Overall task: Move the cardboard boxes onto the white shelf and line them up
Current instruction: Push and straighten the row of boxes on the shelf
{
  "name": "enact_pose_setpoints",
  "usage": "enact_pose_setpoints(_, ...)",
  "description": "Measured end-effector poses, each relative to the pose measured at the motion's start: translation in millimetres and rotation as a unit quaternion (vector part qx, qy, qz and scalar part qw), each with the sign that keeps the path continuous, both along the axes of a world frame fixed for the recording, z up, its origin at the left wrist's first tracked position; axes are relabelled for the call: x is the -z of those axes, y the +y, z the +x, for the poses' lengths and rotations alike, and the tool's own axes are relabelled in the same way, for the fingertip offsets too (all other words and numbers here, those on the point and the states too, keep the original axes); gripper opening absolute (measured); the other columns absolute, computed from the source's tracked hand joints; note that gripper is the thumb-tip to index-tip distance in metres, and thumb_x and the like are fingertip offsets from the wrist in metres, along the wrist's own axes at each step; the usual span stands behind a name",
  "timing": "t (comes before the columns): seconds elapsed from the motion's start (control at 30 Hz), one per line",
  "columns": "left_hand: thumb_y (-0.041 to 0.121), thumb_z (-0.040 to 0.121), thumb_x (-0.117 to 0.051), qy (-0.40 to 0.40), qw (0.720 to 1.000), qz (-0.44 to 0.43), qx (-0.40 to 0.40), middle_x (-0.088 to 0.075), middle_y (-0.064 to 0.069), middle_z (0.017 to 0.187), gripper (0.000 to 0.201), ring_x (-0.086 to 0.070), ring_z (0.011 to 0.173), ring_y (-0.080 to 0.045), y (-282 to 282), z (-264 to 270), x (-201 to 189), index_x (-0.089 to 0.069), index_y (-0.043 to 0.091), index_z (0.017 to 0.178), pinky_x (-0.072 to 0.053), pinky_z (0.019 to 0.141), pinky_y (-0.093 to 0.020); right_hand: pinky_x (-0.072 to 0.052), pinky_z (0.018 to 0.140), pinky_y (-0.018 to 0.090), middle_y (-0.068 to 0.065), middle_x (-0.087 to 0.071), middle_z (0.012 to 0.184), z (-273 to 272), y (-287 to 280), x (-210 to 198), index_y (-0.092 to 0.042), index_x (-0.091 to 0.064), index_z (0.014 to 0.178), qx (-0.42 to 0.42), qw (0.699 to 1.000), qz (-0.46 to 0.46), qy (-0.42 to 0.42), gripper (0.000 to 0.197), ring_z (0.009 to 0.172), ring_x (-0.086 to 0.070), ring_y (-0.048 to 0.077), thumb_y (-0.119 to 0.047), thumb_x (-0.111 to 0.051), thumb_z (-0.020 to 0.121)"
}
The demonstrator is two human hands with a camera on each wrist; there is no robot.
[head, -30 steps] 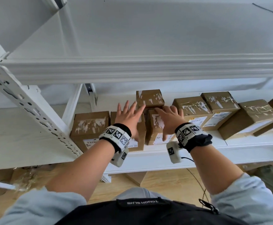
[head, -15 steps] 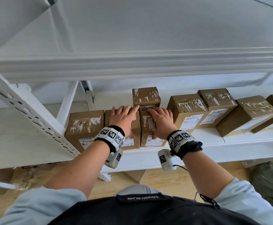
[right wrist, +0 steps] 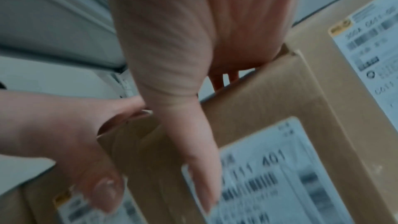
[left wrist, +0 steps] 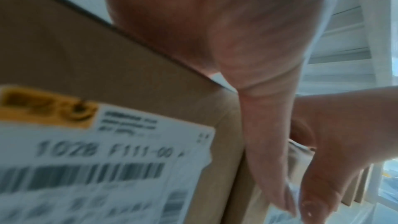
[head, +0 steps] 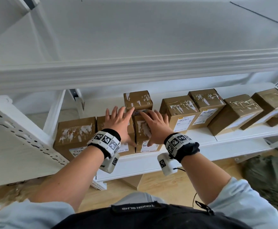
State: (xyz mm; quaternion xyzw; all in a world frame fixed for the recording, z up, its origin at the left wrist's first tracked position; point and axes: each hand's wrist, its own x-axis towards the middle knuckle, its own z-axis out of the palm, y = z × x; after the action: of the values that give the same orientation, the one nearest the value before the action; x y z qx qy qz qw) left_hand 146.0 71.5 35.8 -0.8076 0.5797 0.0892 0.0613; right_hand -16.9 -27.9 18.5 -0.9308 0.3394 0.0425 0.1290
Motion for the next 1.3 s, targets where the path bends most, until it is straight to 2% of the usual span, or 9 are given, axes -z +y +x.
enact_pose_setpoints(0.1,0.087,0.042,-0.074,0.016,0.999,0.004,0.031,0.002,-0.008,0.165,0.153,0.006,0.151,-0.035,-13,-12,-14,0.016,0.035,0.154,0.009,0.117,-0.059,0.004,0.118,0.061,0.003,0.004,0.165,-17,-19,-21,-0.039,0.005,0.155,0.024,0.999,0.039,-0.018,0.149,0.151,0.007,0.033,-0.041,-0.097,0.046)
enact_pose_setpoints(0.27,0.091,0.052,-0.061,0.081,0.995,0.033,0.049,-0.011,-0.009,0.165,0.136,-0.010,0.151,-0.033,-46,-29,-37,-0.001,0.031,0.158,-0.006,0.121,-0.057,-0.003,0.120,0.059,-0.001,-0.010,0.165,-65,-72,-62,-0.037,-0.013,0.156,0.071,0.995,0.021,-0.064,0.138,0.151,-0.003,0.027,-0.031,-0.097,0.048)
enact_pose_setpoints(0.43,0.078,0.072,-0.065,0.115,0.993,0.014,-0.025,-0.022,-0.007,0.163,0.111,-0.025,0.147,-0.028,-93,-44,-56,-0.016,0.026,0.157,-0.028,0.117,-0.046,0.006,0.119,0.059,0.004,-0.003,0.165,-61,-127,-47,-0.031,-0.002,0.157,0.014,0.995,-0.056,0.076,0.138,0.152,0.007,0.029,-0.034,-0.094,0.054)
enact_pose_setpoints(0.6,0.059,0.082,-0.071,0.148,0.984,-0.039,-0.092,-0.024,-0.005,0.162,0.098,-0.028,0.147,-0.025,-136,-88,-58,-0.021,0.020,0.157,-0.030,0.117,-0.041,-0.006,0.117,0.066,0.004,-0.032,0.152,-70,-150,-25,-0.032,-0.010,0.155,-0.064,0.991,-0.089,0.080,0.130,0.144,-0.025,0.027,-0.038,-0.092,0.054)
enact_pose_setpoints(0.83,0.050,0.085,-0.071,0.169,0.969,-0.077,-0.161,-0.035,-0.007,0.156,0.084,-0.034,0.142,-0.029,-166,-152,-43,-0.031,0.022,0.153,-0.033,0.115,-0.044,-0.009,0.115,0.068,0.002,-0.033,0.149,-120,-194,-27,-0.036,-0.011,0.155,-0.077,0.991,-0.085,0.067,0.127,0.141,-0.029,0.025,-0.035,-0.090,0.055)
enact_pose_setpoints(1.03,0.028,0.085,-0.073,0.138,0.957,-0.060,-0.247,-0.037,-0.010,0.153,0.080,-0.046,0.133,-0.031,-185,-136,-56,-0.030,0.020,0.152,-0.044,0.106,-0.043,-0.005,0.114,0.071,0.002,-0.030,0.151,-129,-208,-22,-0.036,-0.009,0.156,-0.086,0.991,-0.082,0.067,0.131,0.142,-0.025,0.025,-0.035,-0.091,0.053)
enact_pose_setpoints(1.17,0.037,0.074,-0.073,0.055,0.956,0.030,-0.287,-0.060,-0.012,0.124,0.058,-0.060,0.111,-0.037,-198,-95,-55,-0.051,0.021,0.126,-0.051,0.092,-0.045,-0.007,0.113,0.072,0.002,-0.029,0.151,-120,-211,-24,-0.035,-0.008,0.155,-0.087,0.990,-0.070,0.083,0.132,0.143,-0.025,0.025,-0.034,-0.091,0.052)
enact_pose_setpoints(1.23,0.036,0.071,-0.077,0.031,0.953,0.090,-0.286,-0.055,-0.018,0.131,0.075,-0.057,0.115,-0.044,-207,-65,-29,-0.046,0.019,0.137,-0.050,0.092,-0.057,-0.008,0.112,0.073,0.002,-0.029,0.151,-116,-214,-26,-0.035,-0.008,0.155,-0.086,0.990,-0.061,0.091,0.133,0.142,-0.026,0.026,-0.033,-0.091,0.051)
enact_pose_setpoints(1.3,0.025,0.076,-0.078,0.056,0.952,0.091,-0.285,-0.054,-0.018,0.135,0.076,-0.055,0.121,-0.042,-203,-63,-34,-0.045,0.012,0.143,-0.050,0.096,-0.054,-0.010,0.112,0.072,0.003,-0.030,0.150,-113,-217,-28,-0.036,-0.009,0.155,-0.085,0.990,-0.055,0.095,0.133,0.142,-0.028,0.027,-0.034,-0.092,0.050)
